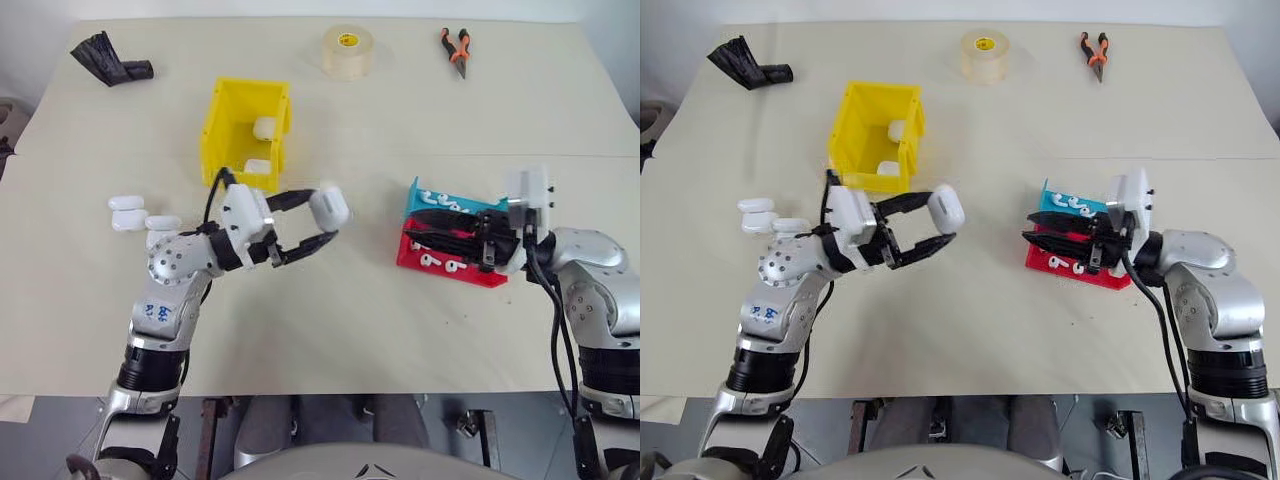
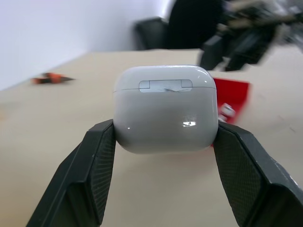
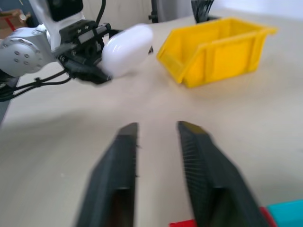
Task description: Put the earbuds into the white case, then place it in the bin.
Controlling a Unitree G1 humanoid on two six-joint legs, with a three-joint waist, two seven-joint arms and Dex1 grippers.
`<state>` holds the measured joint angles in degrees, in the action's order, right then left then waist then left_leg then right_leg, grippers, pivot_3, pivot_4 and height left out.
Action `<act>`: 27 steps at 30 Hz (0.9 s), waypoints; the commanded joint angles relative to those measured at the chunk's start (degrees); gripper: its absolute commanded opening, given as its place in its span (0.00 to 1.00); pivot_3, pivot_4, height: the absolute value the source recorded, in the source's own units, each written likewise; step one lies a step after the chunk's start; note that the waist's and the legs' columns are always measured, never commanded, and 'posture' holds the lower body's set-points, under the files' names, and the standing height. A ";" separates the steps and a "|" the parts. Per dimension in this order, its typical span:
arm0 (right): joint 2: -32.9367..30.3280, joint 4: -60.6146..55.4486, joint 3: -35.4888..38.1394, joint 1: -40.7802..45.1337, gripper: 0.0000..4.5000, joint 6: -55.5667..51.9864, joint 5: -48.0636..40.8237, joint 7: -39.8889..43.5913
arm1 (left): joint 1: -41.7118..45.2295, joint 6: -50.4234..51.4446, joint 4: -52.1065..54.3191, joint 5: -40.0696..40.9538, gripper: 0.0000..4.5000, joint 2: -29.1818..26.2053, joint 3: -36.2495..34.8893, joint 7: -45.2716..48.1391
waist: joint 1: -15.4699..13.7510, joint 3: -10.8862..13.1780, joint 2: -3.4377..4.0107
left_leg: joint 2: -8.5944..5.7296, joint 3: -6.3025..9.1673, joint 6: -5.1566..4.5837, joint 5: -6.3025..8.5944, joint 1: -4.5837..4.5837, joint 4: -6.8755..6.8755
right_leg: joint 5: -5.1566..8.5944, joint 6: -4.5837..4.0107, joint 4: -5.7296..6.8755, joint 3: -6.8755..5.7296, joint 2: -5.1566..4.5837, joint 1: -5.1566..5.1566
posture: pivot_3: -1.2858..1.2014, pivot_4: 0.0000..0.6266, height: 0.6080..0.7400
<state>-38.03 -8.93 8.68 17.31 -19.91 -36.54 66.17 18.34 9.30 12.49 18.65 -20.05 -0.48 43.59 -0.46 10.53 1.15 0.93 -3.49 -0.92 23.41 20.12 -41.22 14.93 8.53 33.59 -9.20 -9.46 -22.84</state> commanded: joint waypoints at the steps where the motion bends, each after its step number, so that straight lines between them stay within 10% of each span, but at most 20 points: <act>1: 2.44 -2.15 4.08 -0.26 0.59 7.36 0.79 -2.53 | -2.88 3.63 6.70 3.21 0.65 1.87 -5.02 -7.99 | 0.01 0.00 -0.01 | 0.01 0.00 0.00 0.00 0.00 -0.01 | 0.00 0.00 0.02 0.00 0.00 0.00 | 0.52 0.24 1.00; 6: 4.74 -3.01 6.01 0.08 0.98 10.87 1.97 -7.88 | -6.58 8.75 10.96 3.70 0.65 4.03 -10.10 -18.27 | -0.16 0.00 -0.01 | 0.02 0.01 0.00 0.00 -0.02 -0.01 | 0.00 0.00 0.03 0.02 0.00 0.00 | 0.52 0.24 1.00; 27: 6.44 -3.59 0.91 -1.24 0.99 11.81 3.93 -10.92 | 23.31 3.55 -28.24 -7.05 0.65 -0.21 -7.66 -23.37 | -0.53 -0.01 -0.04 | -0.04 -0.09 0.00 0.00 -0.05 0.13 | 0.00 0.00 -0.03 -0.02 0.03 0.00 | 0.52 0.24 1.00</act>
<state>-31.68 -10.01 9.22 16.15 -8.80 -32.42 55.66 40.29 14.21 -16.27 11.86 -20.07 -7.87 20.10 -0.99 10.52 1.12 0.89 -3.58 -0.91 23.41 20.07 -41.08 14.93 8.53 33.56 -9.22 -9.43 -22.84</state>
